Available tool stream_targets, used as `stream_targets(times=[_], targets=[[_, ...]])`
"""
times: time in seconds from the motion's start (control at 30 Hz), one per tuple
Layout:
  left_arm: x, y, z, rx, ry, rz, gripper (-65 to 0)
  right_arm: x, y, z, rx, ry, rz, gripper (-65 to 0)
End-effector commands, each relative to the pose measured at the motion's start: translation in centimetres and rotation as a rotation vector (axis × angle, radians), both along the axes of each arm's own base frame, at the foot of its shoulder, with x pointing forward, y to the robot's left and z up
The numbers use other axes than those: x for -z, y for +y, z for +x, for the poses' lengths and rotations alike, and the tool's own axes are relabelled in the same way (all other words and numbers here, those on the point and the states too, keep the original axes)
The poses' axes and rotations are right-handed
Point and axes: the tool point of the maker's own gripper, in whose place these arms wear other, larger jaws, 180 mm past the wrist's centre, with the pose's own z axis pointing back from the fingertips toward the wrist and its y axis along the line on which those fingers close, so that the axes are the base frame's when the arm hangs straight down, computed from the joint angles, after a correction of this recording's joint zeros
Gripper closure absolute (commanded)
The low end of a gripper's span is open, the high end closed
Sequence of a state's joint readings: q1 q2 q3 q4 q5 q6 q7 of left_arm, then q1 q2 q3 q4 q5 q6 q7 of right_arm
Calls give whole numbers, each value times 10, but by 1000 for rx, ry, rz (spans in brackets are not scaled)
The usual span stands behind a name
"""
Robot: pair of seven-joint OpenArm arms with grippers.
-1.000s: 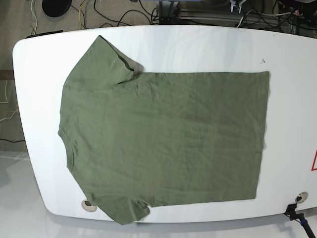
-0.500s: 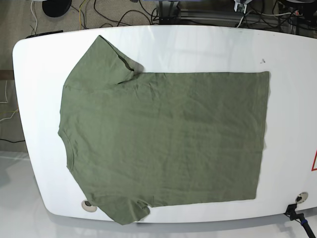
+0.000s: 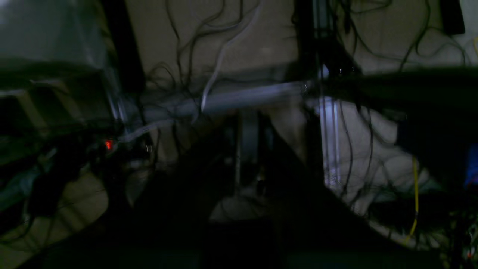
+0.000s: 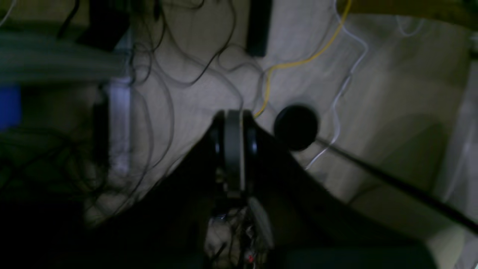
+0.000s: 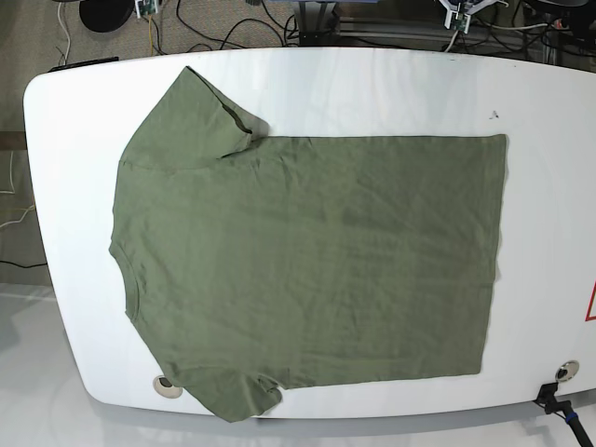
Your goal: Fold the T-shirt properly
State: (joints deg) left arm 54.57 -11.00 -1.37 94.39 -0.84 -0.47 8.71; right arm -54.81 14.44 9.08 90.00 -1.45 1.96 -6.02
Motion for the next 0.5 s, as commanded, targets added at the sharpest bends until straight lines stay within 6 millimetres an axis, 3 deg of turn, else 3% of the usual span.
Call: stream_targets(times=[0.0,0.2,0.33,0.47], targets=[[-19,2,10,14,-60,11,-3,-14,-9,9,-10,-44,-24,-11],[-55,18,30,14,-153,59,-6,-40,-32,41,-1,-137,-86,-13],[-66,19,32,17,-178,64,-21,-58,-45,59,0,-198,-120,-15],[-81,11,43,40,-237,49,-137,-69,-51,70,2,-225,-145,-21]])
